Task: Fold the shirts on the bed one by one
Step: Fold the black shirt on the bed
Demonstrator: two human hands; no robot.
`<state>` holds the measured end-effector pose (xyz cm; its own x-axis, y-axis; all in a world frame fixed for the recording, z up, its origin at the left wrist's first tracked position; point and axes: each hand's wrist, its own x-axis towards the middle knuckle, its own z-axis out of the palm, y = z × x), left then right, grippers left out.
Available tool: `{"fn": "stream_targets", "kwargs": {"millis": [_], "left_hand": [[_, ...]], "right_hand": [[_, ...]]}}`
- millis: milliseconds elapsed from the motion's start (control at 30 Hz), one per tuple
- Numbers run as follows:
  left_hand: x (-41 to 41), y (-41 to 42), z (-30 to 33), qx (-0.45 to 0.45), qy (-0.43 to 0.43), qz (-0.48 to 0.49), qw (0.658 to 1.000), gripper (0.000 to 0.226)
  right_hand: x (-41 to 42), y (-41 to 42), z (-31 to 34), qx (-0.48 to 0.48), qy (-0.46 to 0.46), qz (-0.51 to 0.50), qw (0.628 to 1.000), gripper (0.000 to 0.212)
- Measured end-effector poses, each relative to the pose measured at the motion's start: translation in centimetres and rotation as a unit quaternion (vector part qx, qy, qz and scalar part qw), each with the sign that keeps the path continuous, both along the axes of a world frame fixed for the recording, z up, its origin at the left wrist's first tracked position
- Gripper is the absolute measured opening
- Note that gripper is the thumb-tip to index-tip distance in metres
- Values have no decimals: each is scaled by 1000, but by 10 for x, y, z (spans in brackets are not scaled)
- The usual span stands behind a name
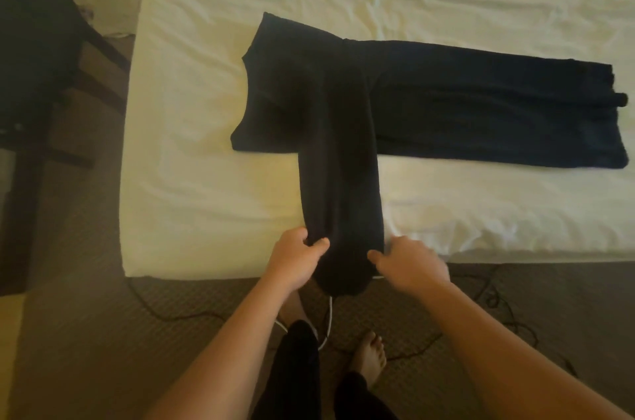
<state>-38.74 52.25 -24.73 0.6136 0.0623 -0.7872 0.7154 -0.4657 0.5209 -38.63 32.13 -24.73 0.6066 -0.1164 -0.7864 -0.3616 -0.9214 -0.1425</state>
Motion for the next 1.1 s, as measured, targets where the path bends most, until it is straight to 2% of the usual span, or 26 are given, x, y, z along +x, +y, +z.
{"fn": "stream_targets", "kwargs": {"millis": [33, 100, 167, 233, 300, 367, 467, 533, 667, 733, 800, 833, 900, 967, 1033, 1100], "left_hand": [[6, 3, 1, 46, -14, -58, 997, 21], [28, 13, 9, 105, -26, -129, 986, 25], [57, 26, 21, 158, -58, -156, 973, 24], [88, 39, 27, 232, -147, -163, 948, 19], [115, 51, 25, 307, -260, -203, 893, 24], [141, 62, 17, 363, -317, -293, 826, 45], [176, 78, 8, 394, -322, -402, 761, 66], [191, 91, -2, 379, -310, -449, 748, 73], [201, 105, -18, 326, -266, -465, 779, 76], [204, 103, -19, 311, -256, -456, 793, 75], [206, 104, -19, 299, -251, -448, 804, 73], [206, 106, -19, 291, -253, -447, 807, 72], [205, 110, -19, 271, -261, -440, 816, 68], [204, 109, -17, 242, -263, -403, 843, 60], [210, 104, -15, 205, -265, -317, 887, 49], [221, 98, -12, 201, -301, -230, 903, 37]], "right_hand": [[5, -1, 8, -50, -24, 30, 998, 42], [20, 4, 25, -79, -114, 49, 989, 43], [41, 19, 41, -34, -193, 53, 979, 34], [65, 44, 46, 47, -243, 62, 967, 25], [89, 73, 46, 99, -278, 85, 952, 20], [110, 100, 39, 107, -305, 121, 938, 20], [133, 127, 18, 47, -306, 181, 934, 43], [145, 132, 9, -1, -284, 185, 941, 54], [156, 121, 10, -17, -234, 152, 960, 43], [156, 116, 13, 71, -227, 63, 969, 28], [152, 114, 14, 194, -211, -67, 956, 22], [150, 113, 14, 231, -184, -84, 952, 24], [147, 111, 17, 255, -99, -29, 961, 39], [148, 108, 20, 272, -51, -21, 961, 49], [155, 104, 25, 280, -98, -78, 952, 49], [167, 99, 26, 234, -218, -105, 942, 43]]}}
